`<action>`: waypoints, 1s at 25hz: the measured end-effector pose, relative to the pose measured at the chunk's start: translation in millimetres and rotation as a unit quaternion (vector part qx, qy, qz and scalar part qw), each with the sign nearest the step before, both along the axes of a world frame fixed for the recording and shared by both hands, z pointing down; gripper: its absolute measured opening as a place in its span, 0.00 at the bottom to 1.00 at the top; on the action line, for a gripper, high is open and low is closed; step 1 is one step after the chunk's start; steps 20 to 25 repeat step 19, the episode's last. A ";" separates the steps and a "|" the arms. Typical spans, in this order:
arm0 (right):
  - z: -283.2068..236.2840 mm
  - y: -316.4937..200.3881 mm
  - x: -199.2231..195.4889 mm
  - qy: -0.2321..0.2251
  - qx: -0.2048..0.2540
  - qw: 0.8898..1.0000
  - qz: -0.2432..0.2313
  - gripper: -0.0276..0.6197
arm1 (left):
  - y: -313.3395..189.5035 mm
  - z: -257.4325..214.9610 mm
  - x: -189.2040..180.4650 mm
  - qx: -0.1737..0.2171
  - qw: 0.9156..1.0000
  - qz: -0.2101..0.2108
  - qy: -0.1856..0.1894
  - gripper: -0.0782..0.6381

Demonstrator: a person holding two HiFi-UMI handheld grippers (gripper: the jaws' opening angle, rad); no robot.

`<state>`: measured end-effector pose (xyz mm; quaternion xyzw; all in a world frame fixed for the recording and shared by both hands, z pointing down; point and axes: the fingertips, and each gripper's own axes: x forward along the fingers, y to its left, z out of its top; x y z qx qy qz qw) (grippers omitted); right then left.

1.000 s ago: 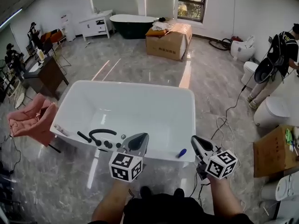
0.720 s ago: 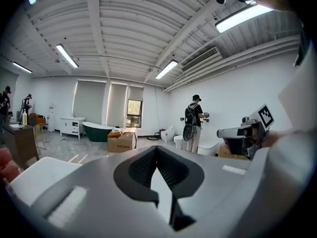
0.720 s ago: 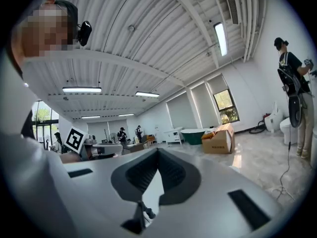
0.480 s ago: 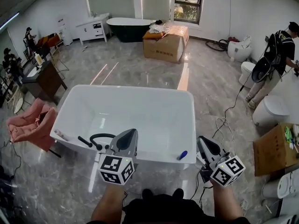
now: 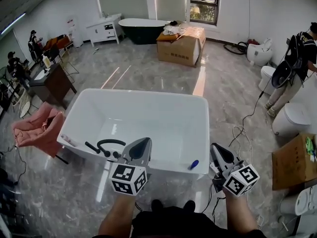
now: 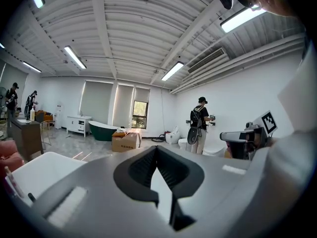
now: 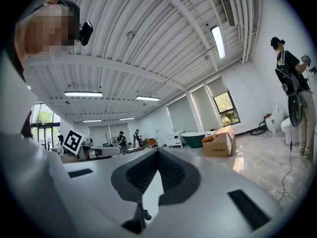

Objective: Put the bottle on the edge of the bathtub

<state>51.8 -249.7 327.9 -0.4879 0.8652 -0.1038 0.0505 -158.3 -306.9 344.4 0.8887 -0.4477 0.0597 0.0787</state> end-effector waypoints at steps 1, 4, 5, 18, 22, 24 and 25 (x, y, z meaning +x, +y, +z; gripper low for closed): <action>-0.6 0.5 -0.4 0.000 0.001 1.000 -0.001 0.06 | 1.4 0.5 0.1 -0.002 1.000 0.000 0.000 0.12; -1.2 1.6 -1.5 -0.001 0.001 1.000 -0.003 0.06 | 4.2 2.2 0.8 -0.004 1.000 0.002 -0.001 0.12; -1.1 2.3 -2.0 0.000 0.000 1.000 -0.004 0.06 | 4.6 2.8 1.1 -0.005 1.000 0.003 -0.001 0.12; 1.2 6.1 0.7 0.001 -0.003 1.000 -0.002 0.06 | 6.1 8.6 5.7 -0.013 1.000 0.011 0.002 0.12; 1.4 6.2 0.3 0.001 -0.003 1.000 -0.002 0.06 | 6.2 9.4 5.8 -0.014 1.000 0.011 0.002 0.12; 1.4 6.2 0.3 0.001 -0.003 1.000 -0.002 0.06 | 6.2 9.4 5.8 -0.014 1.000 0.011 0.002 0.12; 1.4 6.2 0.3 0.001 -0.003 1.000 -0.002 0.06 | 6.2 9.4 5.8 -0.014 1.000 0.011 0.002 0.12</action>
